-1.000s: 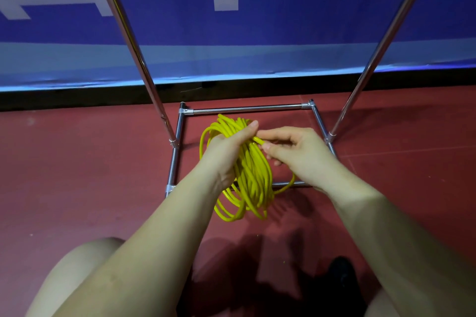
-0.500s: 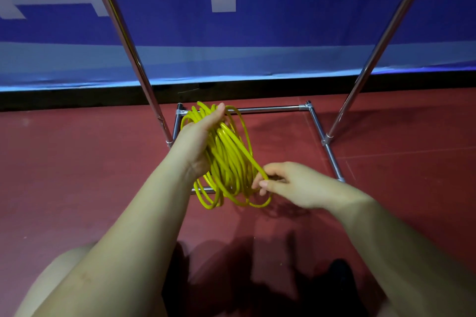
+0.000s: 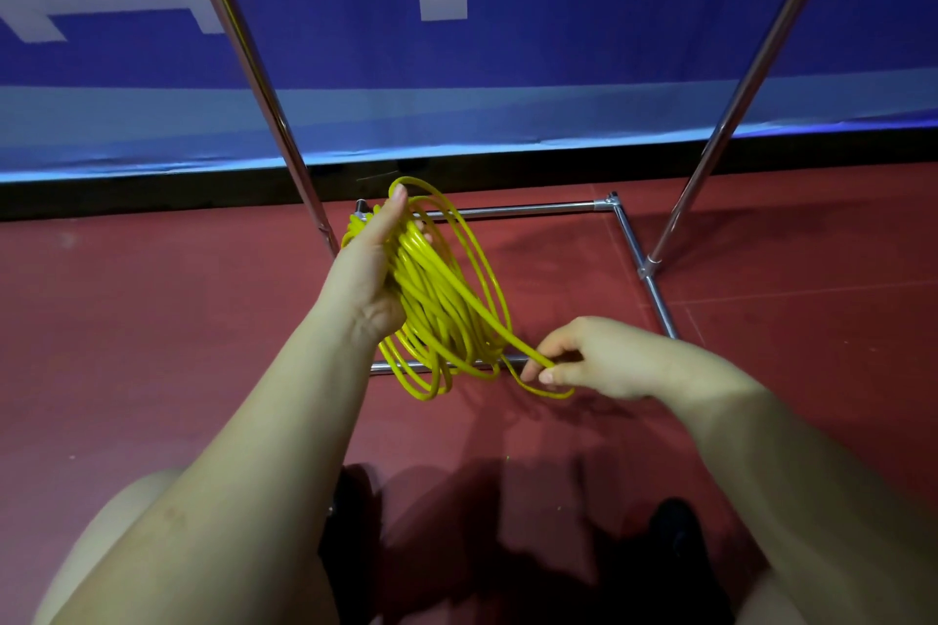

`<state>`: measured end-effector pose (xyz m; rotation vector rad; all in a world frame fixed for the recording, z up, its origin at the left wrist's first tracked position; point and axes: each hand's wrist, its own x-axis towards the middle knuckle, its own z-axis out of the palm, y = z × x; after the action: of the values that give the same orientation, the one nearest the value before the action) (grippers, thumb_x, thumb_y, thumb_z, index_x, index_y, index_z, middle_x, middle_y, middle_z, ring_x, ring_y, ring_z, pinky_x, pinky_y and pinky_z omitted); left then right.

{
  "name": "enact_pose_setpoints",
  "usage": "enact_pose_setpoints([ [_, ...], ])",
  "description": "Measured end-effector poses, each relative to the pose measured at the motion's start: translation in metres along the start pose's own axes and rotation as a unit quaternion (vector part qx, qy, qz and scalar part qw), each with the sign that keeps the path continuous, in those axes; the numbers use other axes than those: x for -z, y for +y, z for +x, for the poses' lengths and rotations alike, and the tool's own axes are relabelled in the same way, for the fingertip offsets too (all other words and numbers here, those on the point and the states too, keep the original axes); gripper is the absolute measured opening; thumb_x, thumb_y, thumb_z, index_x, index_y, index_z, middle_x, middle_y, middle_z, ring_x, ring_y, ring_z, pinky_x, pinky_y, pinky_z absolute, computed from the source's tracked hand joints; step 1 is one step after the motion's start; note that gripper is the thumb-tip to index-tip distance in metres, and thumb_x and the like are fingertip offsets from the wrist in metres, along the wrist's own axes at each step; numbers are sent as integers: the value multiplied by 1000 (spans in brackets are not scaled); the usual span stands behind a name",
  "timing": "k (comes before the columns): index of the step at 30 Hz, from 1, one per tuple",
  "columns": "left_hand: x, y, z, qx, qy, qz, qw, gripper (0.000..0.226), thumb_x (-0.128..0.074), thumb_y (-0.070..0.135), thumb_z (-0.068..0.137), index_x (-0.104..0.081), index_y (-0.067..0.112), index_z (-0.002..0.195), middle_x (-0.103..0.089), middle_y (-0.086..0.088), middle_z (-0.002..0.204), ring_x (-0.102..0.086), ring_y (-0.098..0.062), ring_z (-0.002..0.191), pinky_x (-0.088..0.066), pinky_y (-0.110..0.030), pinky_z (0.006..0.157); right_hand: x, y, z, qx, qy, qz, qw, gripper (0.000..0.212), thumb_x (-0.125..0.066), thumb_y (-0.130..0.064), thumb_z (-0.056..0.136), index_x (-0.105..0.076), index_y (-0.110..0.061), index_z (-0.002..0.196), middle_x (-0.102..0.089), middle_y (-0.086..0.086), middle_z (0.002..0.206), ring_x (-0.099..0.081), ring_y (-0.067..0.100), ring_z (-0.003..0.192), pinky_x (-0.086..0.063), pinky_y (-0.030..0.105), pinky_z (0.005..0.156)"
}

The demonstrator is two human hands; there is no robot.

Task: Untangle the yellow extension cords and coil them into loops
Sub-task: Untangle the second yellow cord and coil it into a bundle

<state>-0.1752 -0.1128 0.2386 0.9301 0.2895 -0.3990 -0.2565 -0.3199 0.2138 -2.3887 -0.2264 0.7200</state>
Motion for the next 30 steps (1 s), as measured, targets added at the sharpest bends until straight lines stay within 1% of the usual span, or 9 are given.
enact_pose_setpoints([
  [6, 2, 4, 0, -20, 22, -13, 999, 38, -62, 34, 88, -65, 18, 54, -55, 6, 49, -56, -8, 45, -51, -25, 59, 2, 7, -2, -22, 6, -10, 1000, 17, -61, -17, 88, -72, -24, 100, -71, 2, 87, -62, 13, 77, -47, 21, 72],
  [9, 3, 7, 0, -25, 27, -42, 998, 43, -63, 34, 88, -67, 18, 47, -56, 6, 50, -56, -10, 48, -50, -29, 61, 1, 11, -2, -39, -3, -32, 999, 18, -61, -15, 88, -71, -21, 101, -67, -4, 80, -59, 8, 72, -43, 12, 66],
  [13, 2, 11, -1, -37, 7, -71, 997, 42, -59, 22, 91, -64, 17, 49, -55, 5, 51, -56, -10, 48, -52, -24, 54, 2, 19, -2, -78, 32, -77, 993, 17, -58, -13, 88, -69, -22, 98, -69, 1, 92, -64, 17, 89, -49, 27, 83],
  [16, 3, 14, -2, -49, -11, -47, 998, 34, -54, 19, 92, -59, 14, 58, -54, 3, 55, -53, -12, 55, -50, -25, 59, 10, 23, -5, -85, 94, -88, 988, 13, -58, -14, 88, -65, -23, 94, -59, -12, 76, -59, 11, 78, -46, 23, 72],
  [18, 4, 15, -2, -53, -16, -42, 998, 36, -52, 16, 91, -60, 14, 57, -55, 2, 56, -53, -12, 55, -48, -26, 61, 16, 27, -6, -79, 133, -61, 986, 12, -60, -14, 88, -62, -23, 96, -61, -10, 73, -57, 9, 69, -45, 24, 68],
  [21, 3, 17, -2, -50, 17, -73, 996, 34, -55, 12, 91, -67, 14, 59, -59, 2, 54, -59, -9, 50, -52, -22, 58, 26, 28, -11, -57, 167, 96, 980, 10, -57, -9, 90, -62, -14, 97, -68, 0, 73, -66, 17, 66, -54, 32, 68],
  [24, 1, 16, -2, -51, 17, -80, 995, 15, -56, 10, 90, -61, 15, 76, -60, 2, 58, -60, -9, 54, -51, -25, 63, 38, 17, -20, -64, 203, 305, 928, 5, -56, -10, 91, -60, -13, 91, -67, 5, 72, -66, 12, 53, -54, 20, 51],
  [27, 1, 10, 1, -63, 16, -46, 997, 11, -59, 6, 86, -61, 17, 84, -62, 3, 65, -59, -11, 59, -48, -30, 73, 47, 8, -24, -70, 233, 483, 841, 5, -55, -13, 91, -58, -11, 87, -67, 1, 63, -66, 10, 50, -51, 17, 45],
  [30, 1, 2, 3, -83, 20, 13, 996, 15, -64, 3, 82, -61, 15, 91, -62, -2, 66, -59, -16, 59, -47, -35, 70, 50, 4, -21, -75, 249, 614, 745, 11, -53, -14, 91, -57, -10, 81, -64, -4, 51, -64, 8, 46, -47, 13, 40],
])
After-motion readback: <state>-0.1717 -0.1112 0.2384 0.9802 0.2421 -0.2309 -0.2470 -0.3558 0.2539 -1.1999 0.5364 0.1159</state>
